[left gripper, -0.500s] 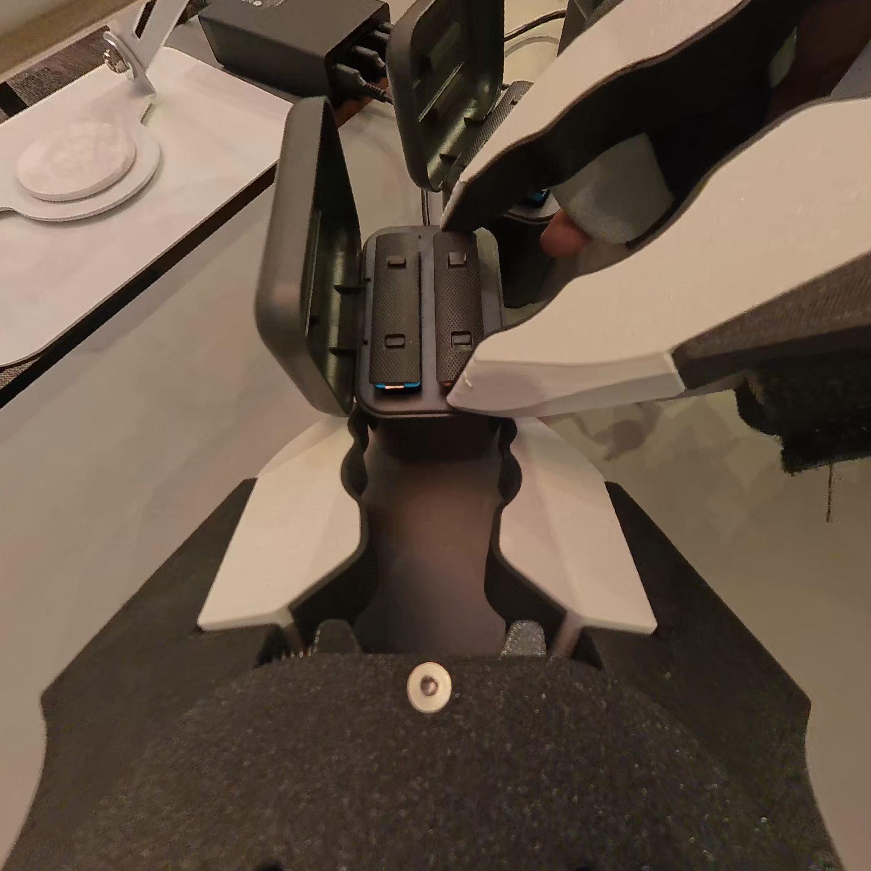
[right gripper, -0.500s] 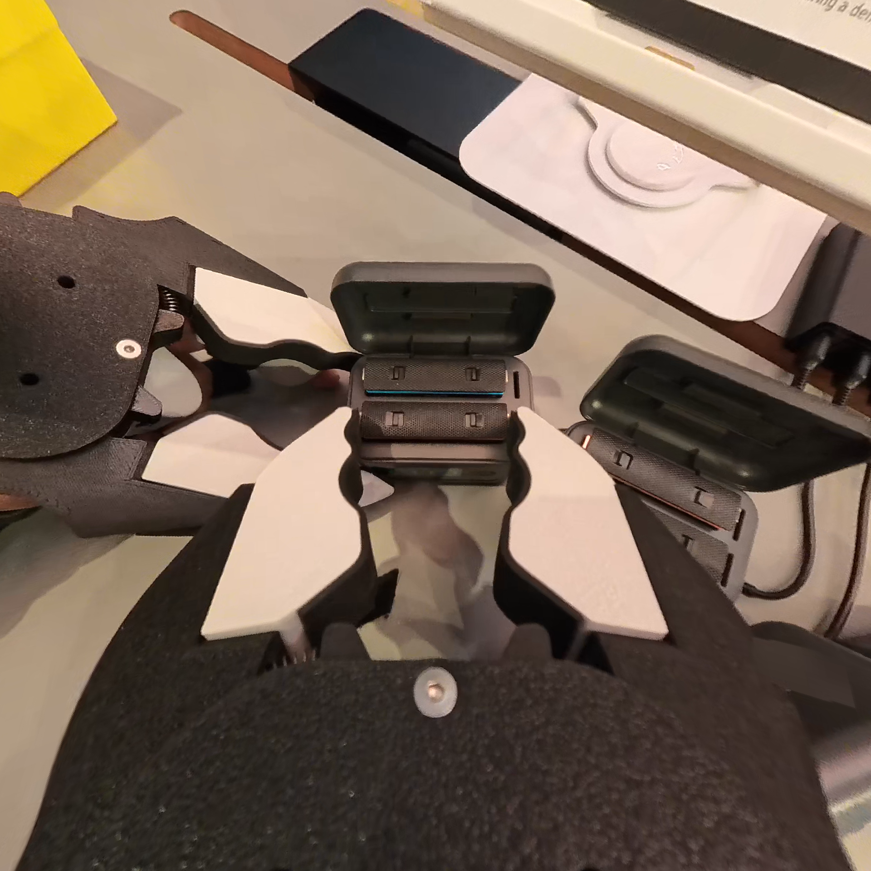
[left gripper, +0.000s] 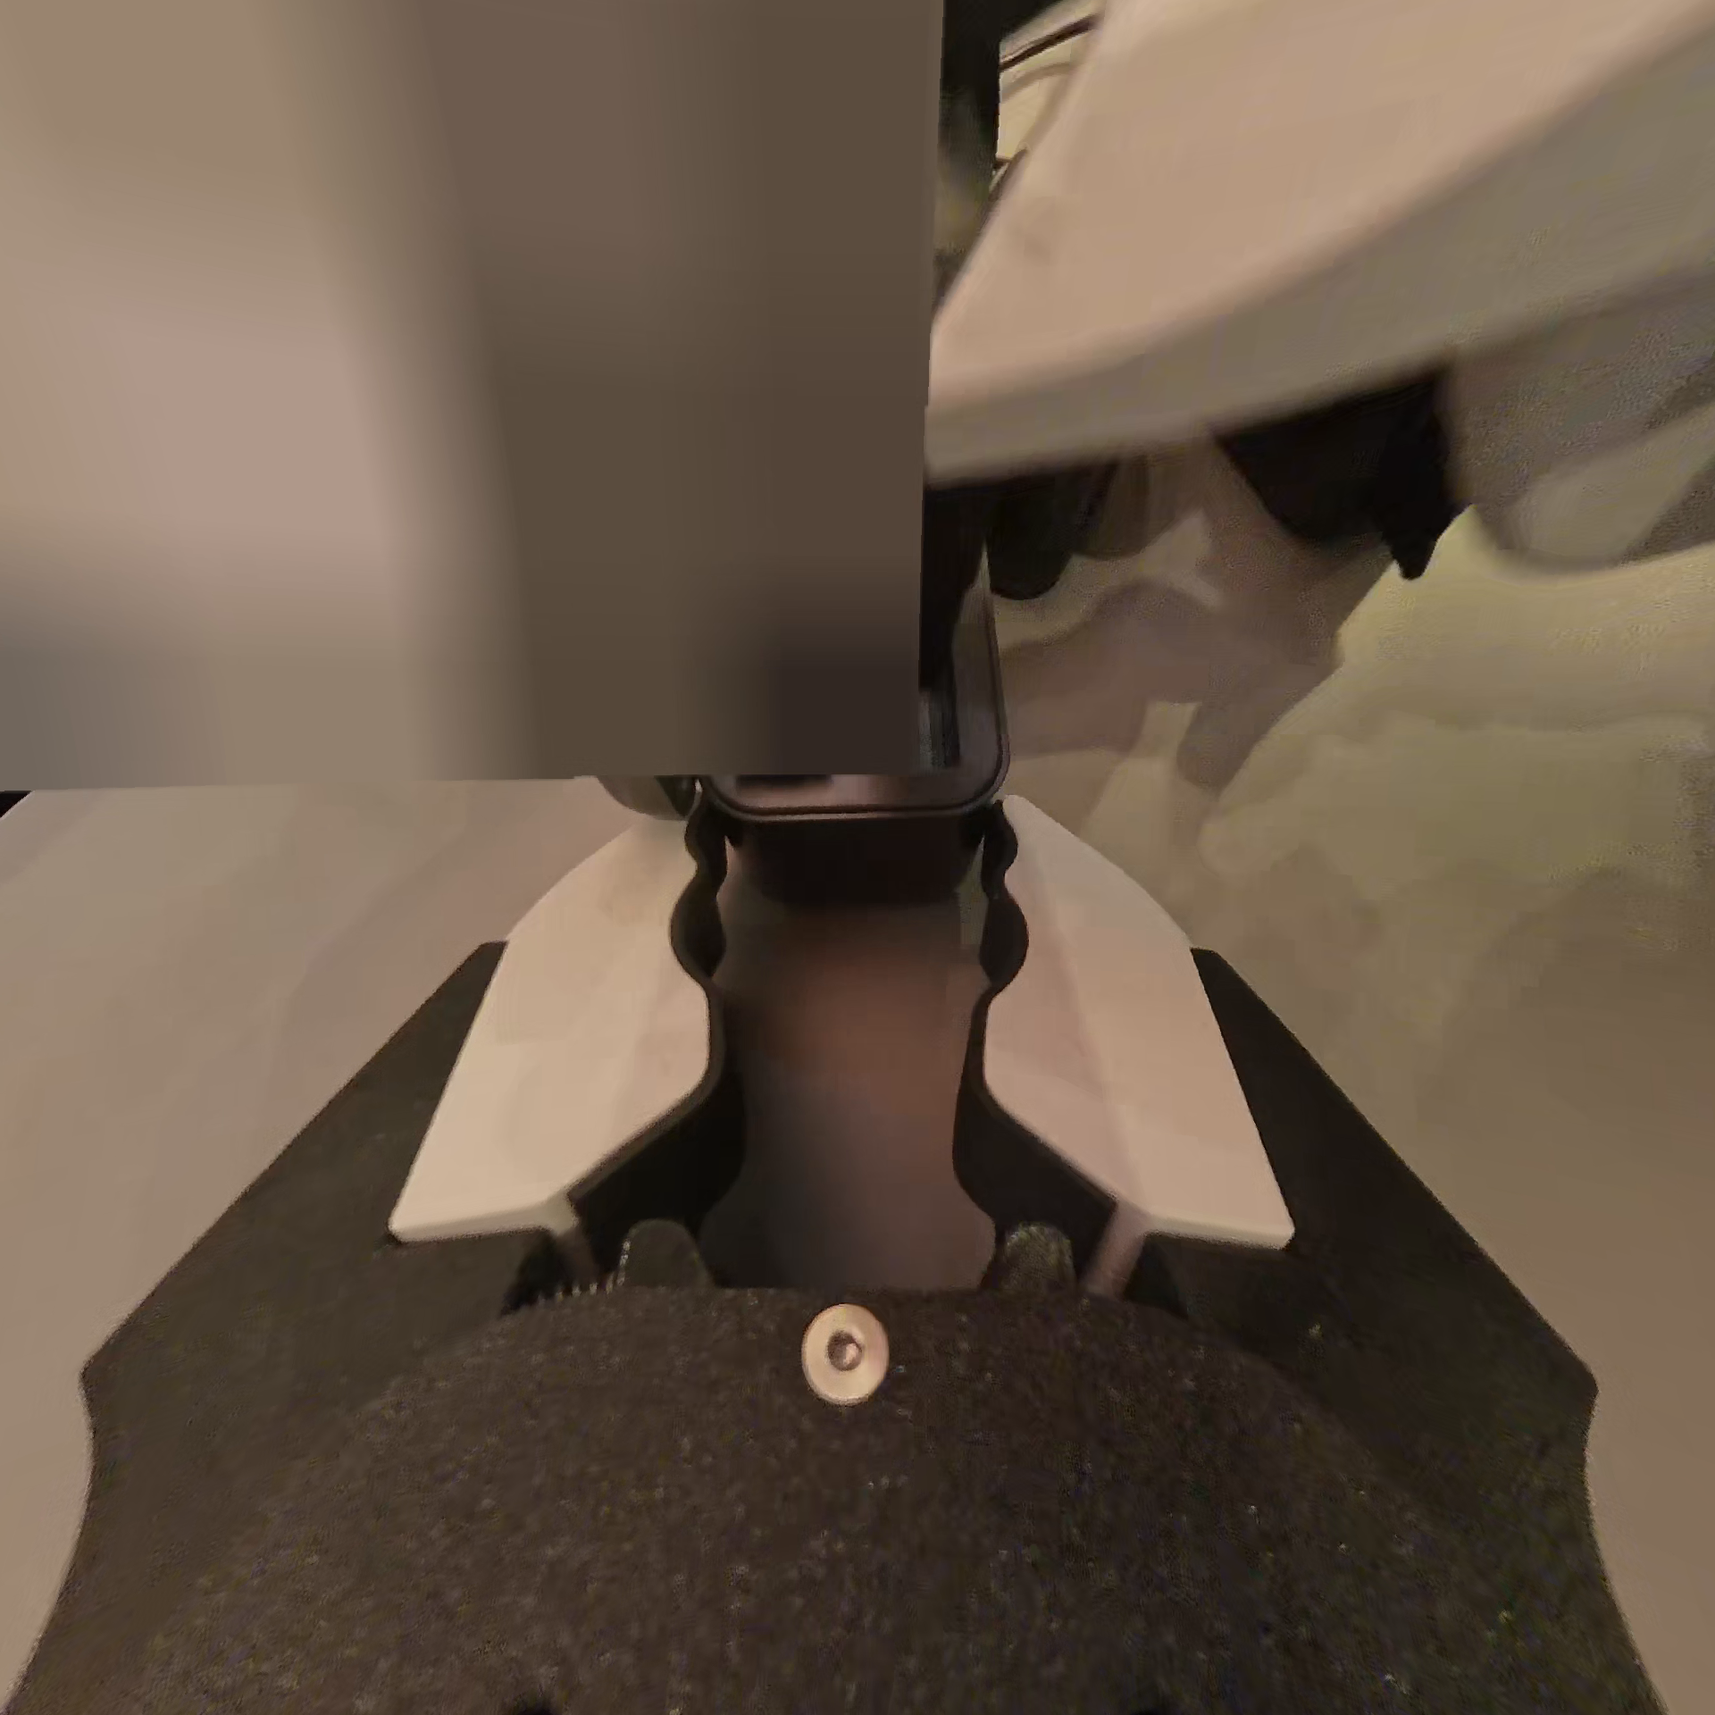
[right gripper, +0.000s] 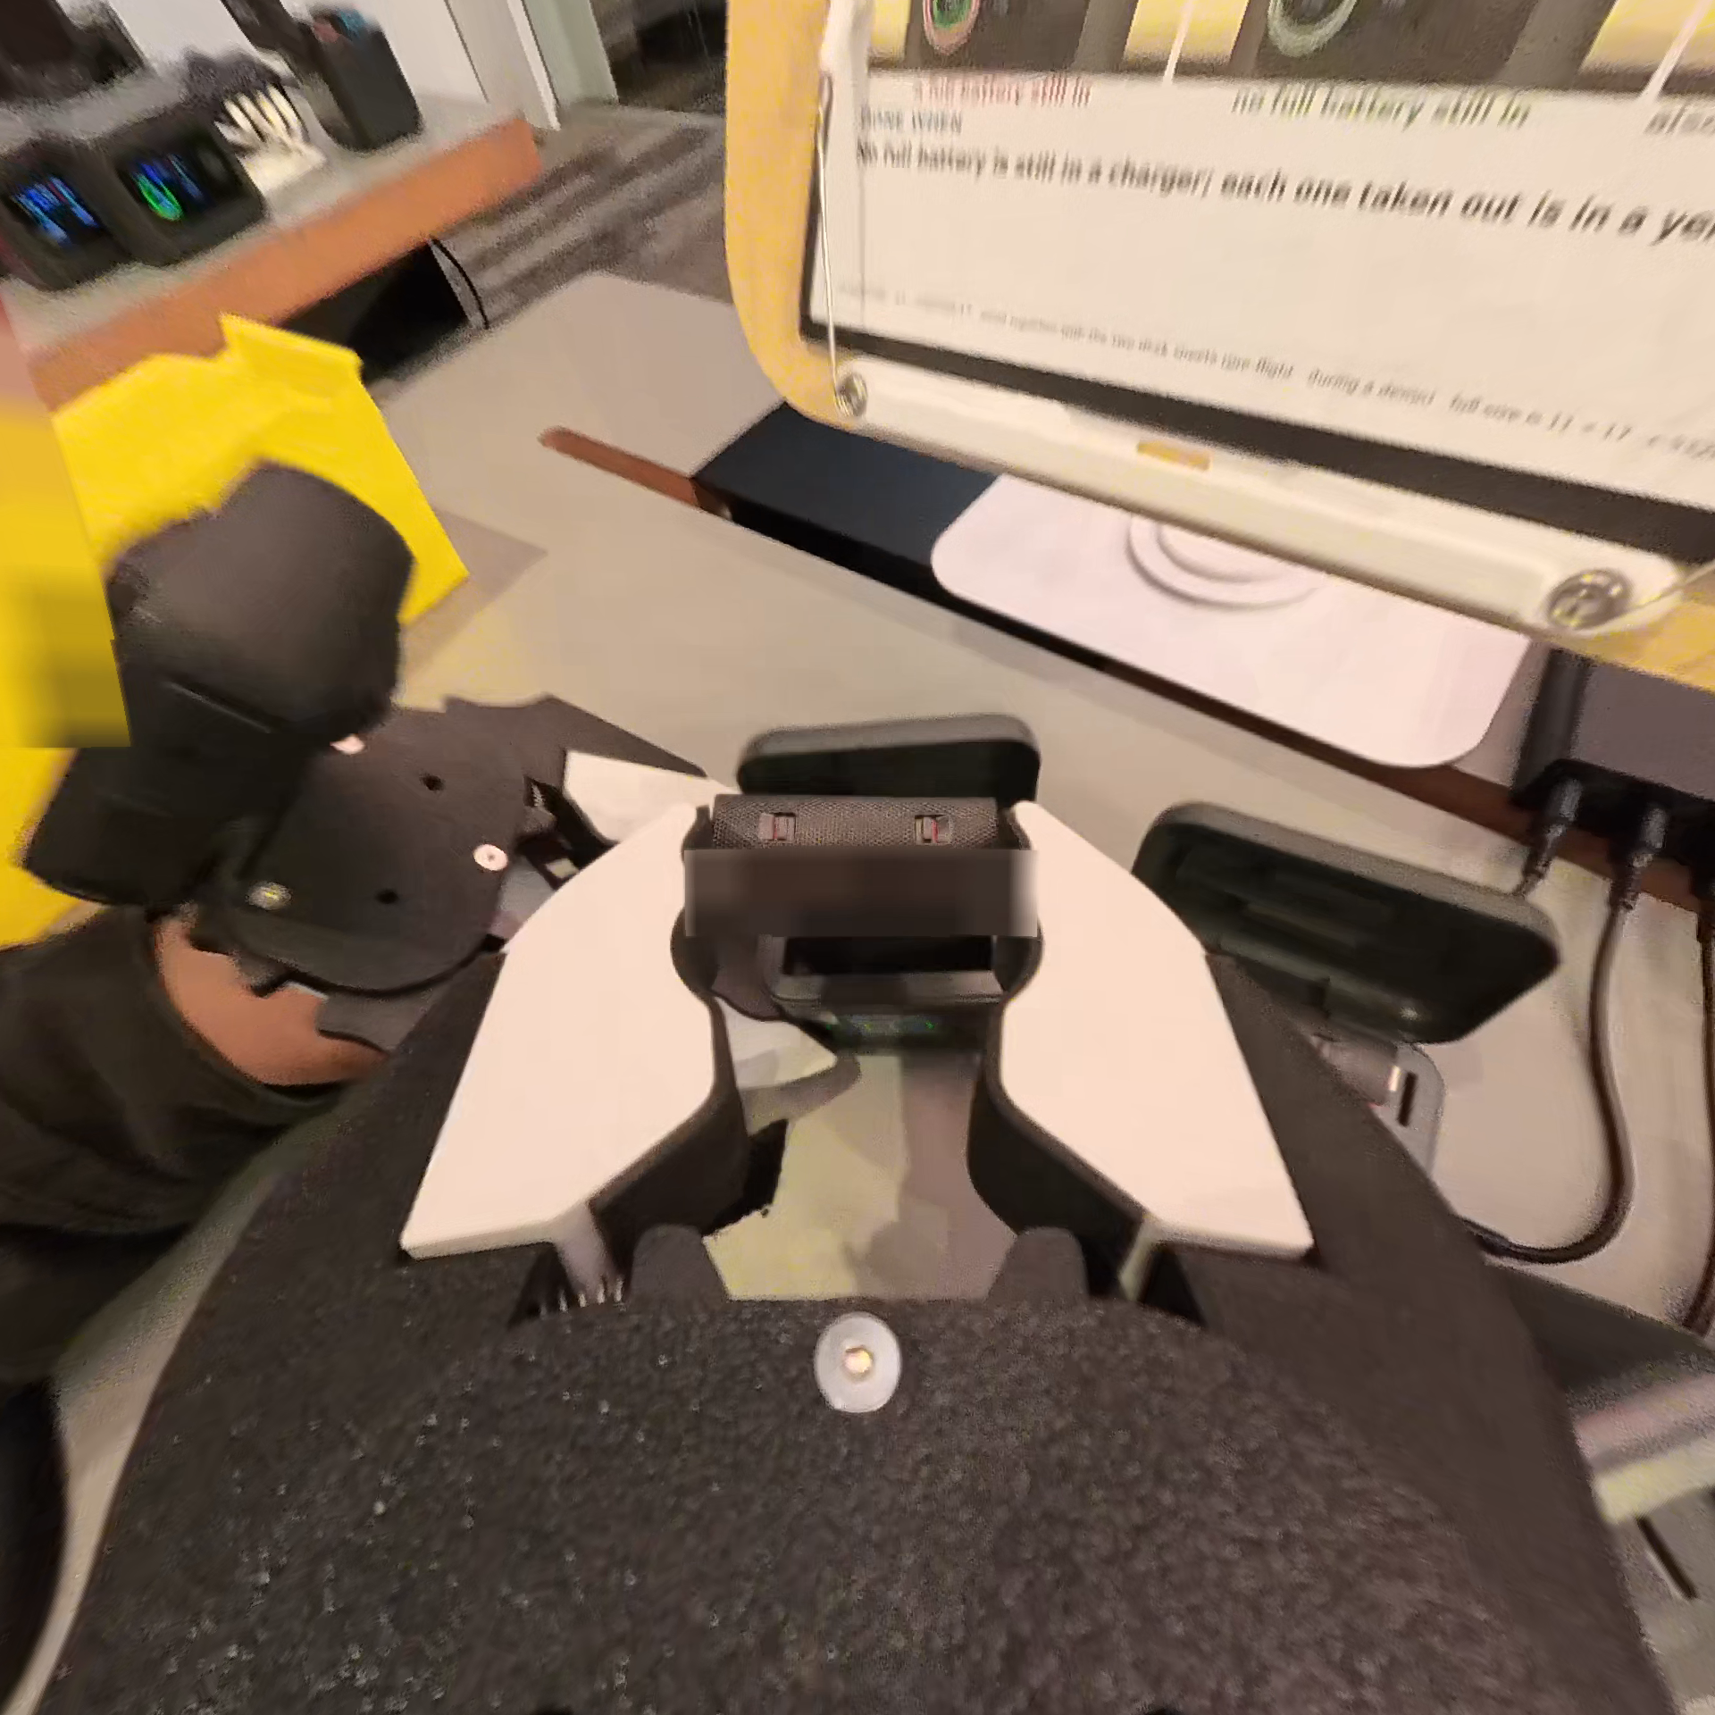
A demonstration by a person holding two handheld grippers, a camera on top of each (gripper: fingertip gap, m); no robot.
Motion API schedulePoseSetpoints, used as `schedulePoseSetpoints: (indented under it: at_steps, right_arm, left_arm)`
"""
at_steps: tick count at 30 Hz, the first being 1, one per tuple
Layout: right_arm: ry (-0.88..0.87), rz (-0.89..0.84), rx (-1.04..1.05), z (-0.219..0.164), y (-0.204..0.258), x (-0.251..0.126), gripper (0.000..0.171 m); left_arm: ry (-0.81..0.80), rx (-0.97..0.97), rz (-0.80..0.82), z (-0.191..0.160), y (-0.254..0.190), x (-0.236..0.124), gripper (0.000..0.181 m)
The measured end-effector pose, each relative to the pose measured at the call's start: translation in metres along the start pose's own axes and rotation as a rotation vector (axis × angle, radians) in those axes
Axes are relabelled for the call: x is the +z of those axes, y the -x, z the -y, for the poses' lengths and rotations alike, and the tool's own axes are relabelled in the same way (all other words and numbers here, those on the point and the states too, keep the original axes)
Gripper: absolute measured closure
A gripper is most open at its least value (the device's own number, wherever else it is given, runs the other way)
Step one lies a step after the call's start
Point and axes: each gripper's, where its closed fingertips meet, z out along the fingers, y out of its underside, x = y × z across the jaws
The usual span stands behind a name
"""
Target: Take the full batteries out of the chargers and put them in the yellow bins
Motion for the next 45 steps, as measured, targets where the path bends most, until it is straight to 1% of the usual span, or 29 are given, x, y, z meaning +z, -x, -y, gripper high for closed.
schedulePoseSetpoints:
  at_steps: [6, 12, 15, 18, 23, 24, 26, 28, 30, 32, 35, 37, 39, 42, 43, 44, 45]
  right_arm:
    - [-0.089, 0.035, 0.033, 0.031, 0.004, -0.030, 0.113]
    - [-0.152, 0.002, 0.039, 0.049, -0.019, -0.071, 0.113]
    - [-0.161, -0.036, 0.046, 0.047, -0.040, -0.093, 0.113]
    - [-0.162, -0.060, 0.047, 0.037, -0.054, -0.111, 0.113]
    - [-0.177, -0.036, 0.083, 0.014, -0.059, -0.131, 0.113]
    - [-0.192, -0.020, 0.098, 0.010, -0.057, -0.134, 0.113]
    - [-0.240, 0.030, 0.137, 0.006, -0.050, -0.140, 0.112]
    - [-0.300, 0.083, 0.181, 0.005, -0.043, -0.145, 0.113]
    - [-0.366, 0.125, 0.207, 0.007, -0.035, -0.150, 0.113]
    - [-0.414, 0.168, 0.252, 0.009, -0.030, -0.155, 0.113]
    - [-0.450, 0.196, 0.330, 0.012, -0.029, -0.163, 0.113]
    - [-0.465, 0.219, 0.387, 0.011, -0.029, -0.169, 0.113]
    - [-0.468, 0.264, 0.457, 0.007, -0.024, -0.171, 0.113]
    - [-0.456, 0.318, 0.531, -0.002, -0.014, -0.172, 0.113]
    - [-0.448, 0.328, 0.544, -0.005, -0.010, -0.171, 0.113]
    - [-0.441, 0.332, 0.548, -0.008, -0.008, -0.171, 0.113]
    - [-0.438, 0.333, 0.546, -0.010, -0.007, -0.172, 0.113]
  left_arm:
    - [-0.003, -0.009, 0.026, -0.001, 0.008, -0.002, 0.127]
    - [0.000, 0.005, 0.043, -0.003, 0.012, -0.004, 0.128]
    - [0.013, 0.010, 0.061, -0.006, 0.016, -0.005, 0.130]
    - [0.022, 0.005, 0.078, -0.009, 0.021, -0.007, 0.133]
    - [0.027, 0.028, 0.106, -0.016, 0.031, -0.022, 0.132]
    - [0.013, 0.044, 0.131, -0.013, 0.035, -0.029, 0.133]
    - [-0.088, 0.089, 0.150, 0.004, 0.034, -0.045, 0.138]
    - [-0.220, 0.141, 0.127, 0.030, 0.020, -0.059, 0.143]
    - [-0.327, 0.198, 0.071, 0.056, -0.005, -0.067, 0.144]
    - [-0.402, 0.265, 0.015, 0.078, -0.036, -0.069, 0.145]
    - [-0.472, 0.361, -0.054, 0.103, -0.084, -0.066, 0.145]
    - [-0.507, 0.417, -0.073, 0.115, -0.111, -0.065, 0.145]
    - [-0.547, 0.461, -0.060, 0.126, -0.132, -0.064, 0.144]
    - [-0.572, 0.496, -0.008, 0.135, -0.149, -0.059, 0.147]
    - [-0.585, 0.511, 0.007, 0.136, -0.153, -0.059, 0.153]
    - [-0.607, 0.525, 0.027, 0.137, -0.156, -0.059, 0.164]
    - [-0.618, 0.534, 0.041, 0.138, -0.158, -0.060, 0.169]
